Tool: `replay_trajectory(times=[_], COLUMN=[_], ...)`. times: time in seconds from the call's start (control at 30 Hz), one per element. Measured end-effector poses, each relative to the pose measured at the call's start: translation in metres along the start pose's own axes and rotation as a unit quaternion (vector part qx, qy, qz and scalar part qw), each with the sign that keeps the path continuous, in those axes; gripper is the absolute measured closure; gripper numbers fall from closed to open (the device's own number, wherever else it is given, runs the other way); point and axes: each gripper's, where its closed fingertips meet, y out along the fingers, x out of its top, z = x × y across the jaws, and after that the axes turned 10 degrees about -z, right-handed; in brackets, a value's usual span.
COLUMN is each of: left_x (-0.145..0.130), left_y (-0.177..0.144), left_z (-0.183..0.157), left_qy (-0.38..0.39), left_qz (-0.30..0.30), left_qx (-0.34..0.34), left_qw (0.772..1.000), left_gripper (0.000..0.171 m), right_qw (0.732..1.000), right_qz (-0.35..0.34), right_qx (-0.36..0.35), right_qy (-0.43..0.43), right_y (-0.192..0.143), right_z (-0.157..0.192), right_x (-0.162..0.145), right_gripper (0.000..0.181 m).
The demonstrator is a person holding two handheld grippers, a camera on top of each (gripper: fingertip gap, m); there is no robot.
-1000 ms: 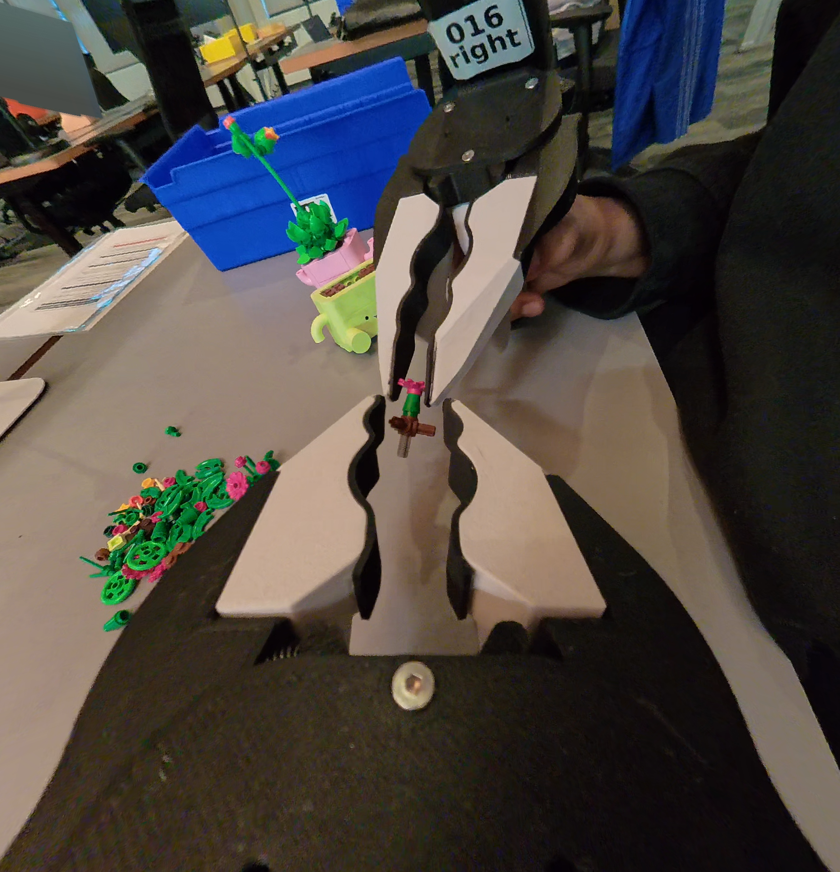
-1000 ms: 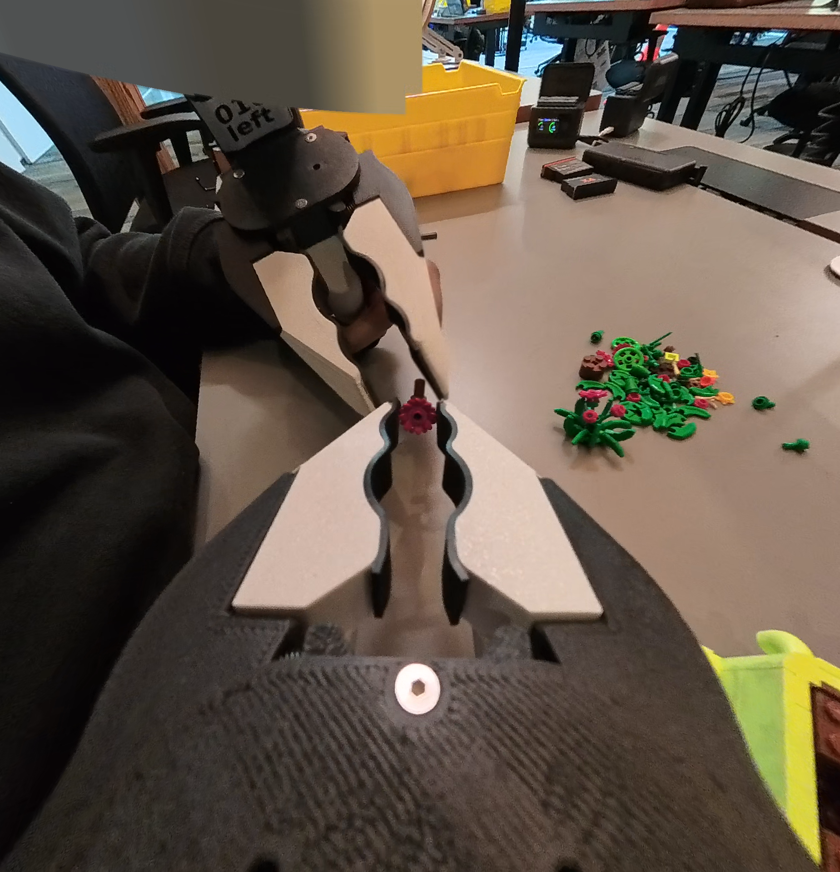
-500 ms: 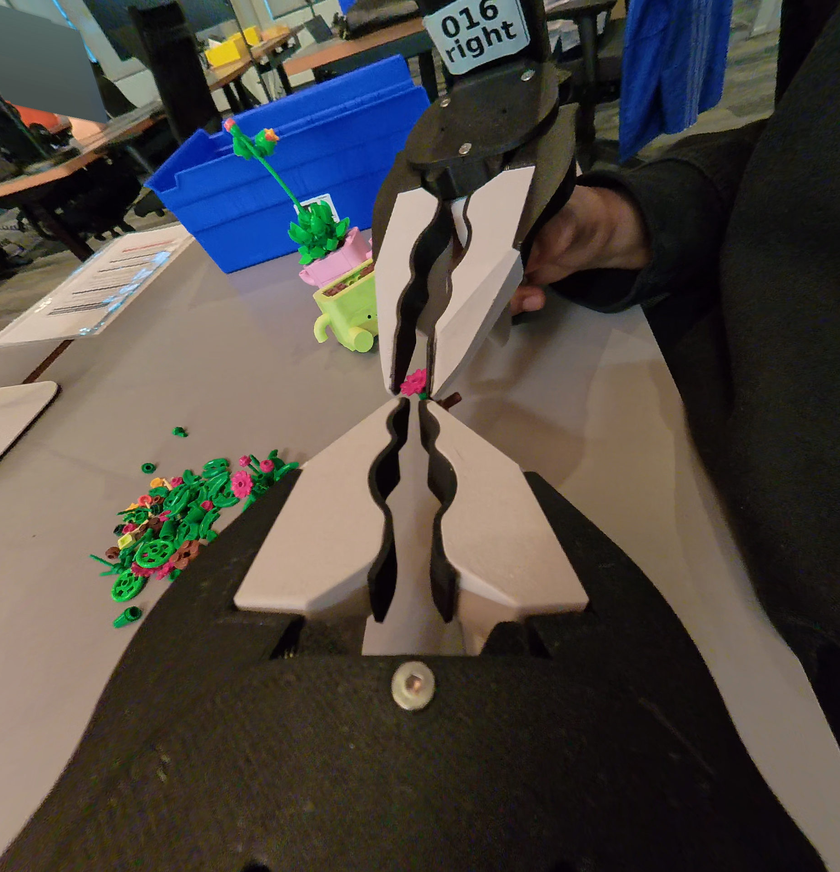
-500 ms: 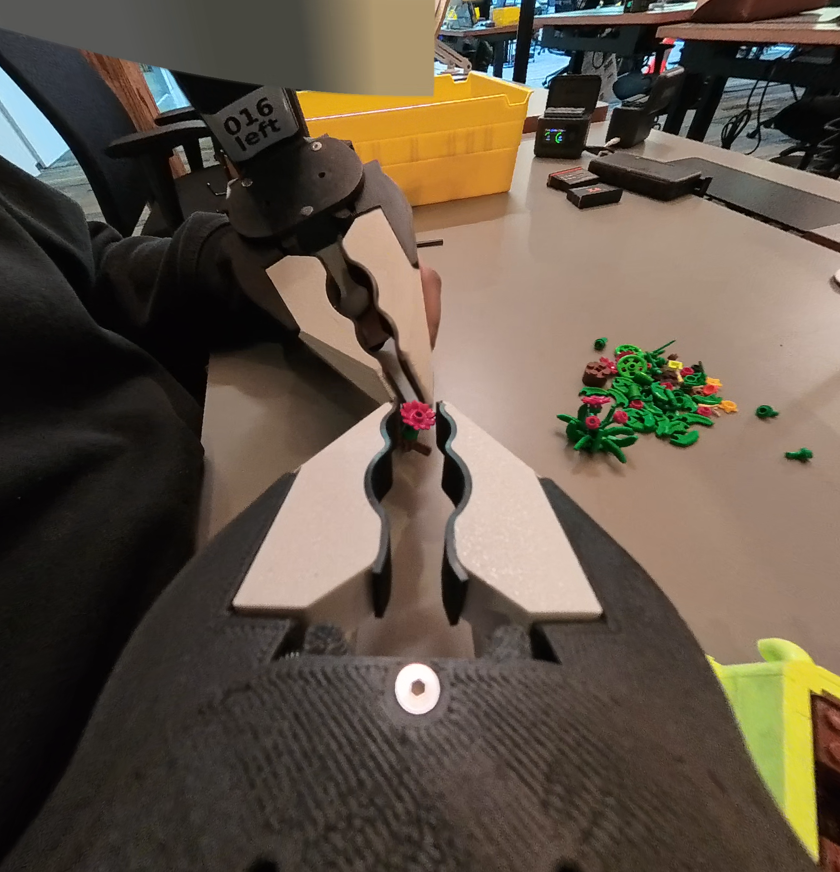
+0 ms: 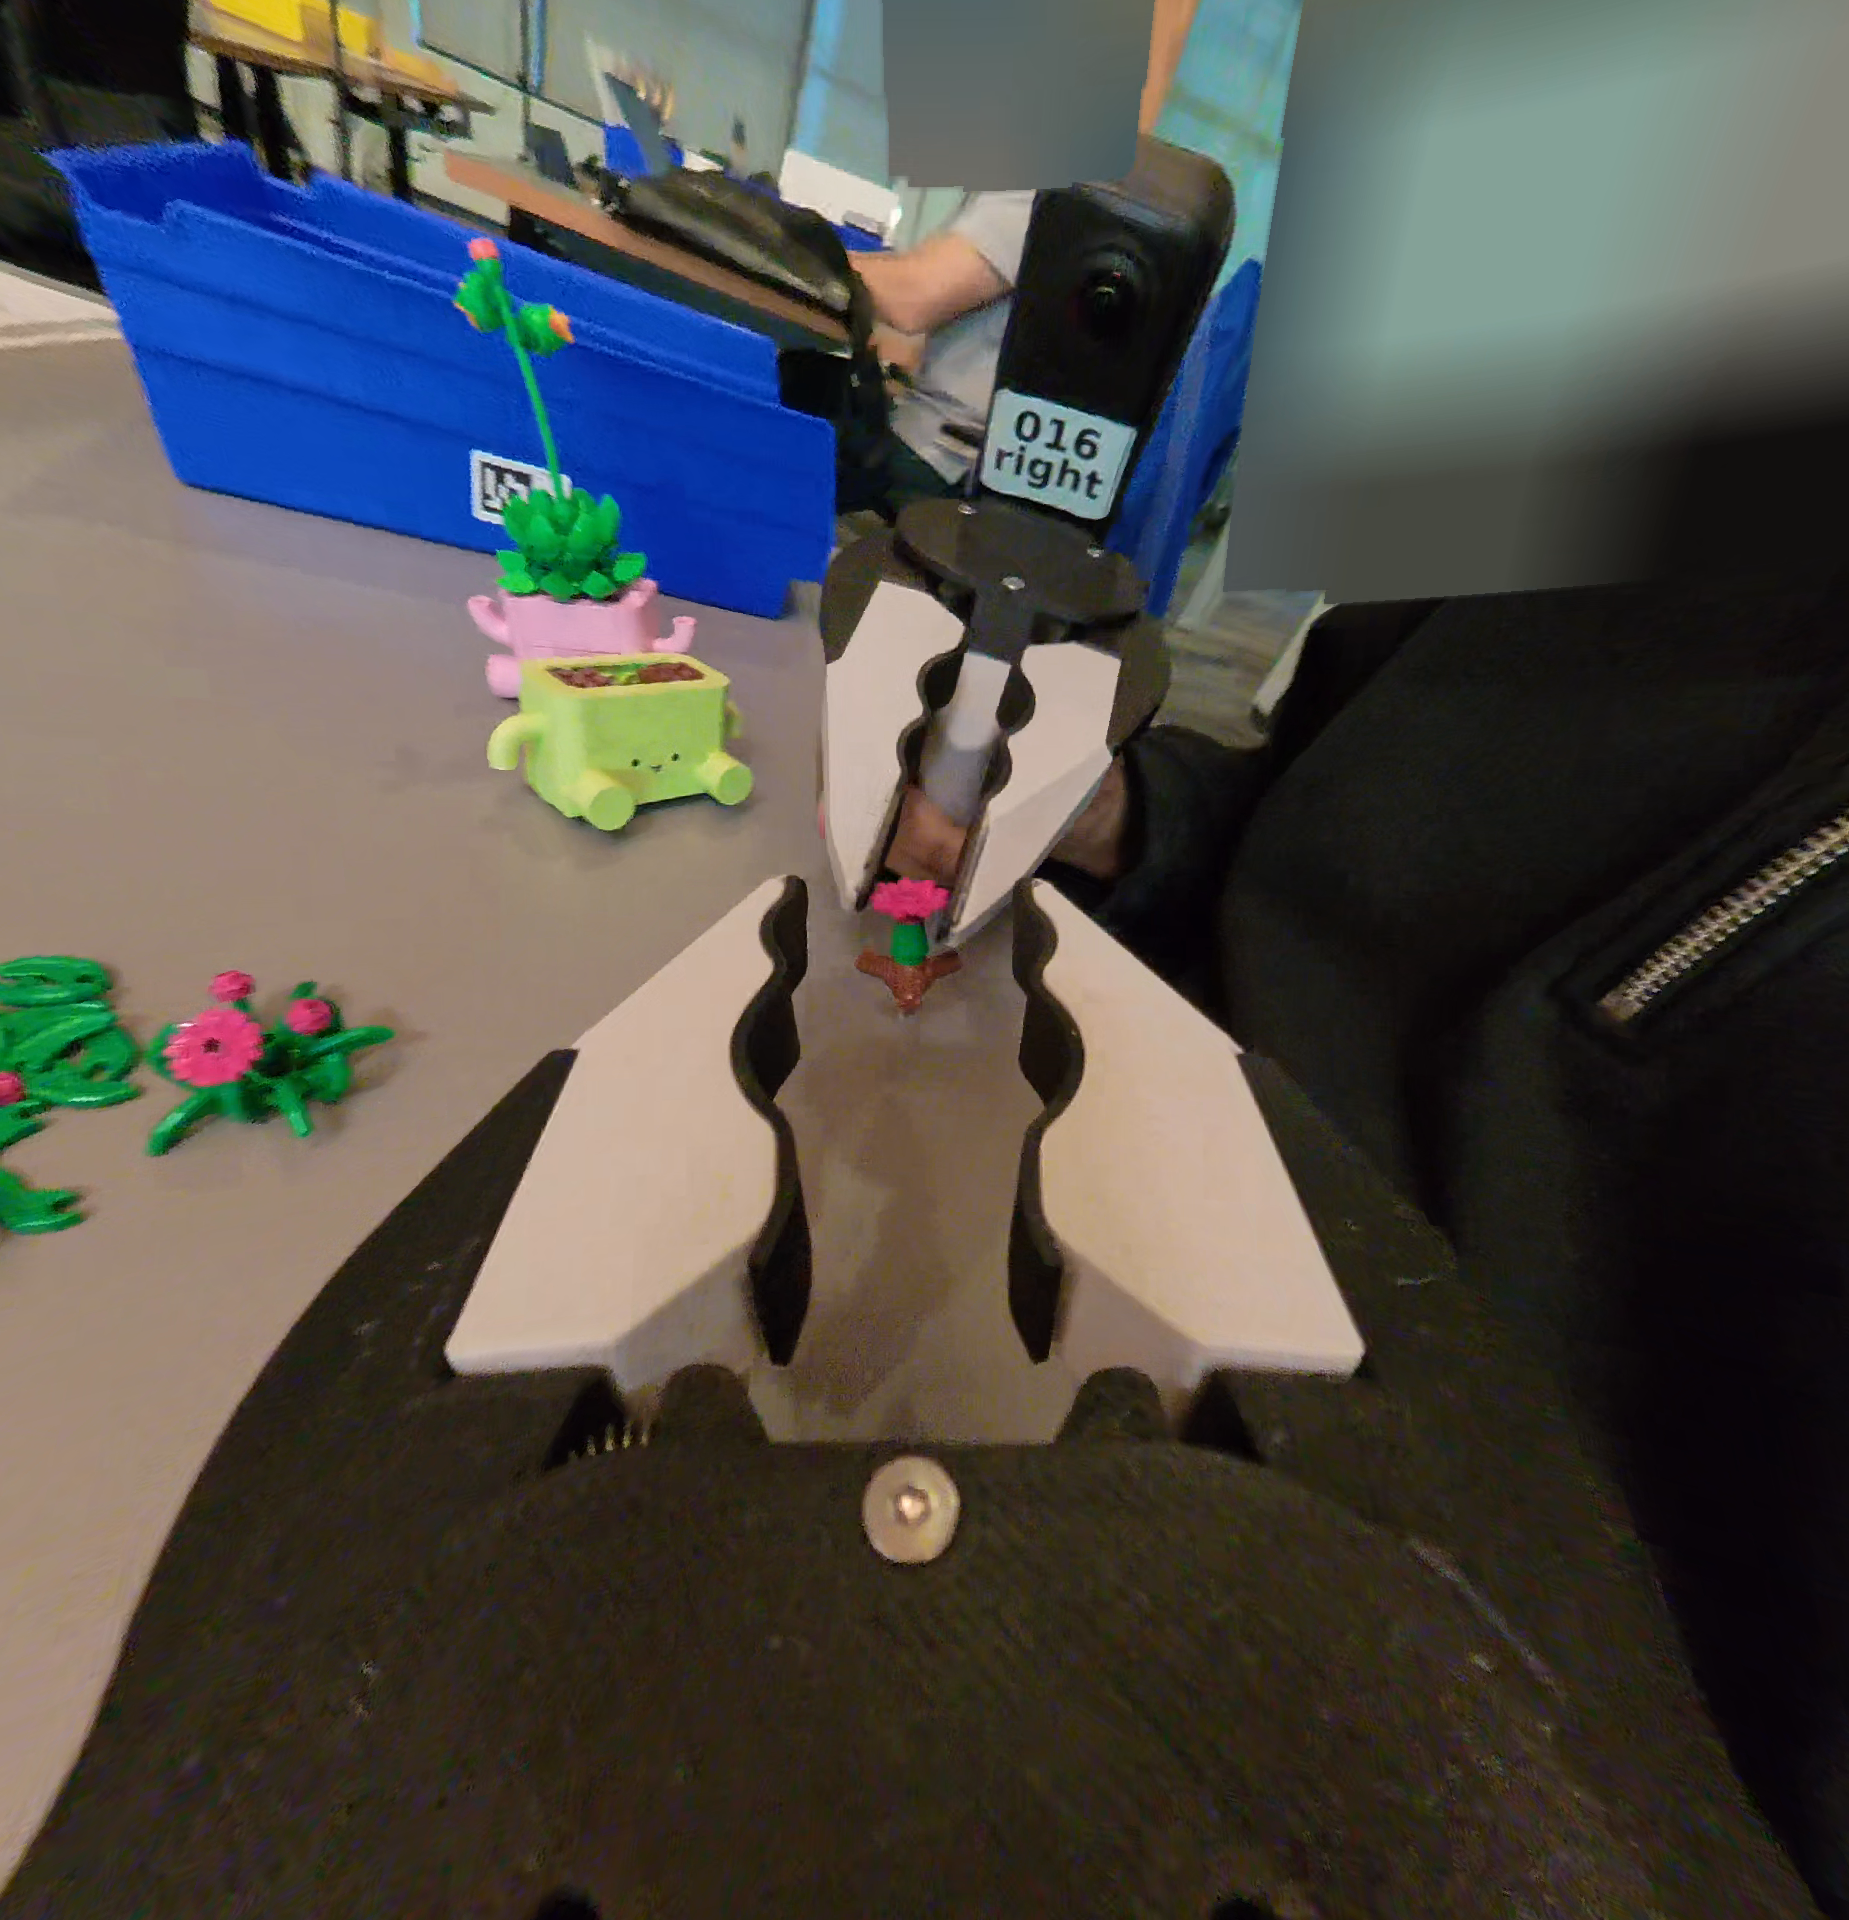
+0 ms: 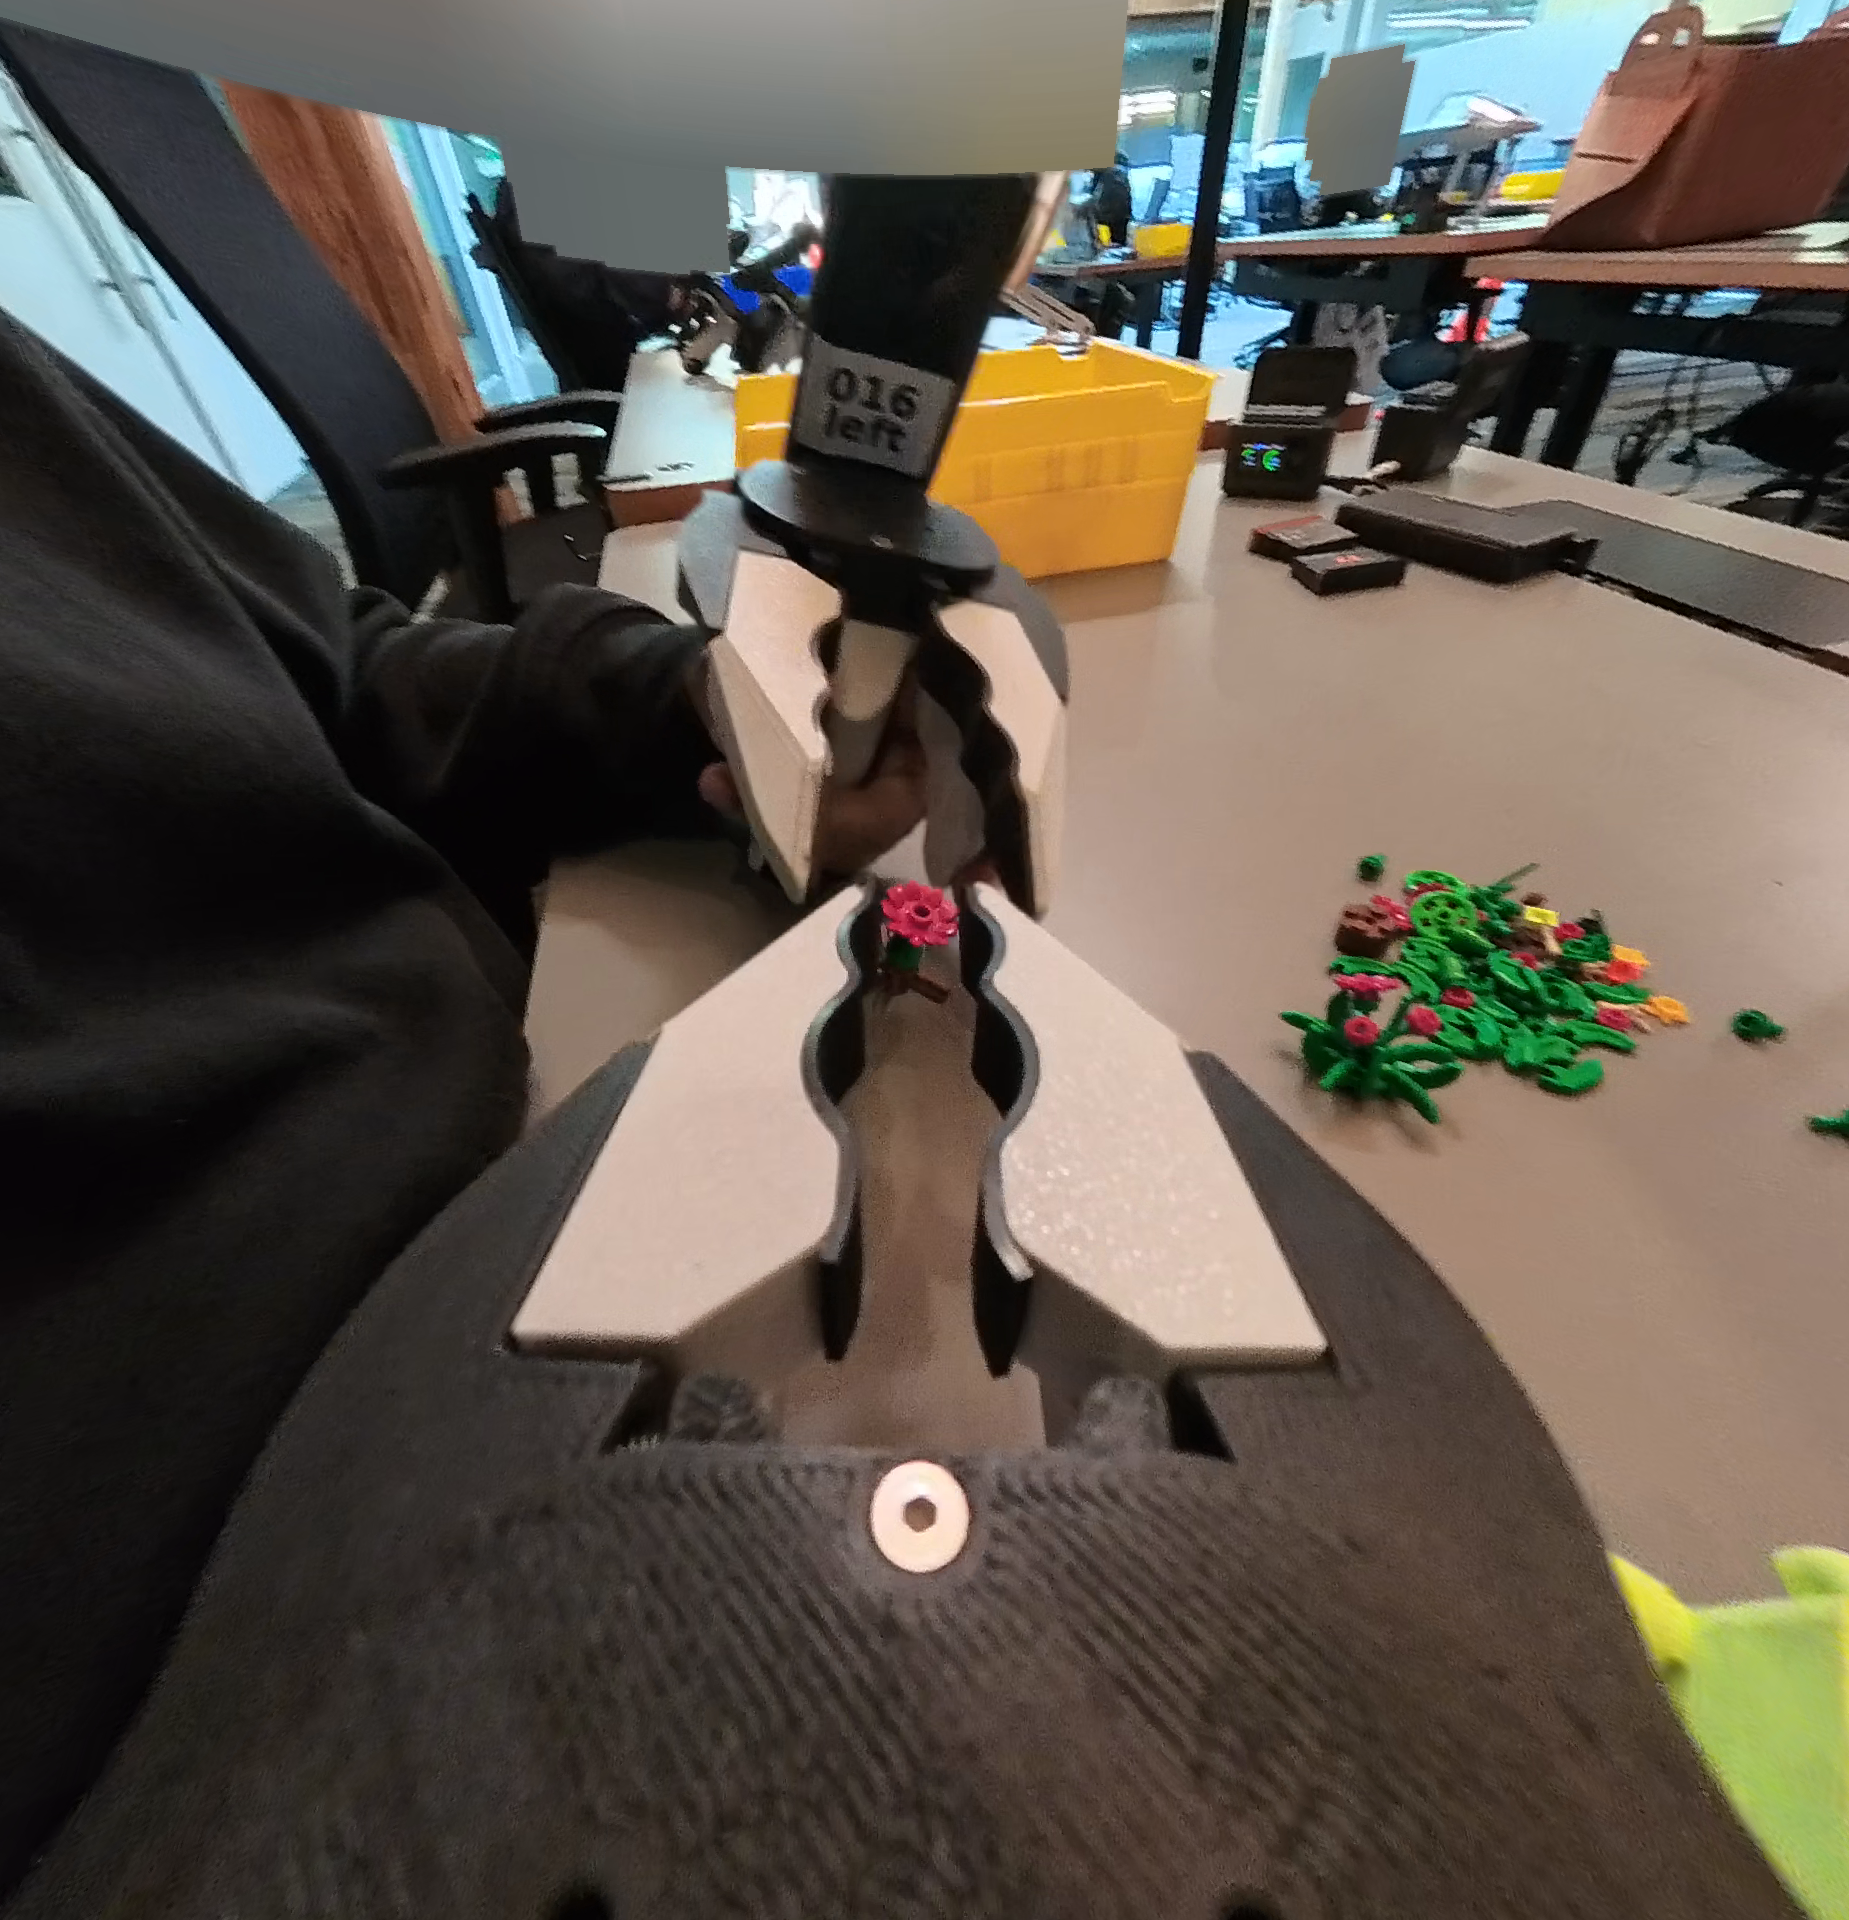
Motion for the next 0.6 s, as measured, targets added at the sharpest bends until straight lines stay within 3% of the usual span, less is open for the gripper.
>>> replay_trajectory(times=[0.27,0.6], left_x=[-0.013,-0.004], left_y=[0.005,0.000], left_z=[-0.017,-0.020], left_qy=[-0.045,-0.068], left_qz=[0.022,-0.006], left_qx=[-0.062,-0.085], left_qw=[0.997,0.994], left_gripper=[0.142,0.150], right_qw=[0.997,0.988], right_qz=[-0.044,-0.062], right_qx=[0.039,0.087], right_qy=[0.040,0.111], right_y=[0.000,-0.004], right_z=[0.012,0.019], right_x=[0.014,0.019], right_gripper=[0.169,0.169])
